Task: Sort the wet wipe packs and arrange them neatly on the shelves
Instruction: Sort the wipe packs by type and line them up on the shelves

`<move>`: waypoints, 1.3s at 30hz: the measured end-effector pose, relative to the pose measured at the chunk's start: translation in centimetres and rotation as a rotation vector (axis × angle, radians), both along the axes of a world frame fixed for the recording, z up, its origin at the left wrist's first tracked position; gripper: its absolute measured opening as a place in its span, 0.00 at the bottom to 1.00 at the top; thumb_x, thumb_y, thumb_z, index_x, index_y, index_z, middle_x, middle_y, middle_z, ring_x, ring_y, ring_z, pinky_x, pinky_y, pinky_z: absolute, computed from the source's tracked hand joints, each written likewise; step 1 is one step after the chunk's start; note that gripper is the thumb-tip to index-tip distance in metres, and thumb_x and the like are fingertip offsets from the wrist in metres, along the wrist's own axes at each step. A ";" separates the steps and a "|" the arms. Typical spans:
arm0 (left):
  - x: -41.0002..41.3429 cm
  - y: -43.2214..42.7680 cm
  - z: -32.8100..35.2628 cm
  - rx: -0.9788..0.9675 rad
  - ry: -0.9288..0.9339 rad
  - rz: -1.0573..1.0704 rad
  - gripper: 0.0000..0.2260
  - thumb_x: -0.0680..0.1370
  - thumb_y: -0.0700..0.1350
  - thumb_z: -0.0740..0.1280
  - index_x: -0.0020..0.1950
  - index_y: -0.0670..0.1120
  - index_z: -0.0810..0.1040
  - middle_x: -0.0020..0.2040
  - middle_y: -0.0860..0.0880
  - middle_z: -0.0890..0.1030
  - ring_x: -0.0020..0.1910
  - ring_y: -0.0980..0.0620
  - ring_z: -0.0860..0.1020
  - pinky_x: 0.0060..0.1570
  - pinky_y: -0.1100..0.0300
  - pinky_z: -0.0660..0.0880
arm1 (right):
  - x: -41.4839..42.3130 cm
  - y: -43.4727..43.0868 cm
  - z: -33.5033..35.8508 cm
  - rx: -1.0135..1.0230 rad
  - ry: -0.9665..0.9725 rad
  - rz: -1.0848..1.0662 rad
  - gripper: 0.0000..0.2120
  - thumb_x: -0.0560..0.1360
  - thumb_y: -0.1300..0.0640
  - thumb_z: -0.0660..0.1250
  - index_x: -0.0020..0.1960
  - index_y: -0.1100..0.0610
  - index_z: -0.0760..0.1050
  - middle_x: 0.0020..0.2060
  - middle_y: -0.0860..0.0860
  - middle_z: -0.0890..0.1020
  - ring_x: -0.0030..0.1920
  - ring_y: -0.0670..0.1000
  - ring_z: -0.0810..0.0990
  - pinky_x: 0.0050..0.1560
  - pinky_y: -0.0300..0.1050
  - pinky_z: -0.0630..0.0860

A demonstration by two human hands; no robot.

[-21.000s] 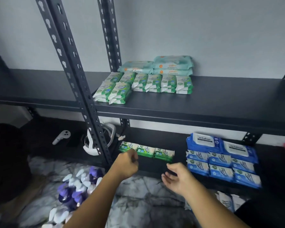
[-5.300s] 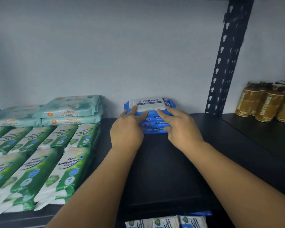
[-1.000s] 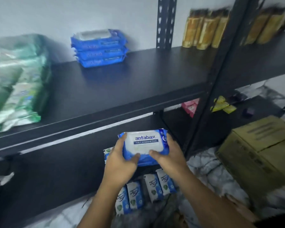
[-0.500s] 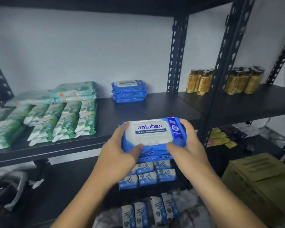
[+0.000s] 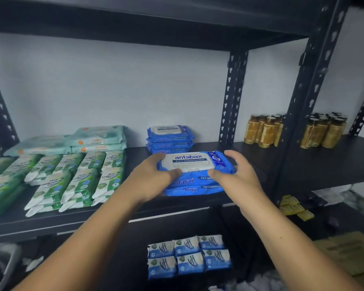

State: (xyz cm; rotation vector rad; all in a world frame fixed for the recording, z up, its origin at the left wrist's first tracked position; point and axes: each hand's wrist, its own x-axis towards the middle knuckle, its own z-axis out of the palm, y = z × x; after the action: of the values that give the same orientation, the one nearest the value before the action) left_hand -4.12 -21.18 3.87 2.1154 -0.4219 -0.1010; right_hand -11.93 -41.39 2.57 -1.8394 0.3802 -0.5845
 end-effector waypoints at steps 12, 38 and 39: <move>4.3 -1.6 -5.2 0.497 -0.473 0.141 0.30 0.76 0.69 0.60 0.73 0.55 0.68 0.61 0.50 0.79 0.60 0.45 0.78 0.55 0.53 0.77 | 5.0 -2.3 -6.2 -0.710 0.039 -0.135 0.28 0.75 0.43 0.69 0.73 0.44 0.67 0.70 0.47 0.64 0.69 0.51 0.65 0.64 0.44 0.71; 12.8 -16.4 -8.6 0.543 -0.938 -0.203 0.21 0.80 0.49 0.69 0.73 0.52 0.74 0.72 0.47 0.75 0.50 0.39 0.80 0.50 0.47 0.79 | 11.2 -14.5 -7.0 -1.010 0.106 -0.177 0.19 0.73 0.60 0.75 0.63 0.49 0.82 0.65 0.47 0.80 0.65 0.54 0.79 0.60 0.53 0.78; 13.4 -17.2 -8.4 0.602 -0.916 -0.209 0.21 0.82 0.51 0.64 0.76 0.53 0.70 0.74 0.48 0.72 0.55 0.39 0.78 0.54 0.46 0.77 | 12.0 -15.2 -6.7 -1.005 0.138 -0.175 0.19 0.75 0.59 0.72 0.65 0.48 0.81 0.67 0.46 0.79 0.65 0.54 0.78 0.61 0.54 0.78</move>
State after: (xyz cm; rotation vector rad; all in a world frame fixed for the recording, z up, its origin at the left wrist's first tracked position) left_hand 9.30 -38.35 -4.48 2.6057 -1.2755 0.7342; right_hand 0.06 -56.60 -4.16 -2.8374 0.3685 -0.8620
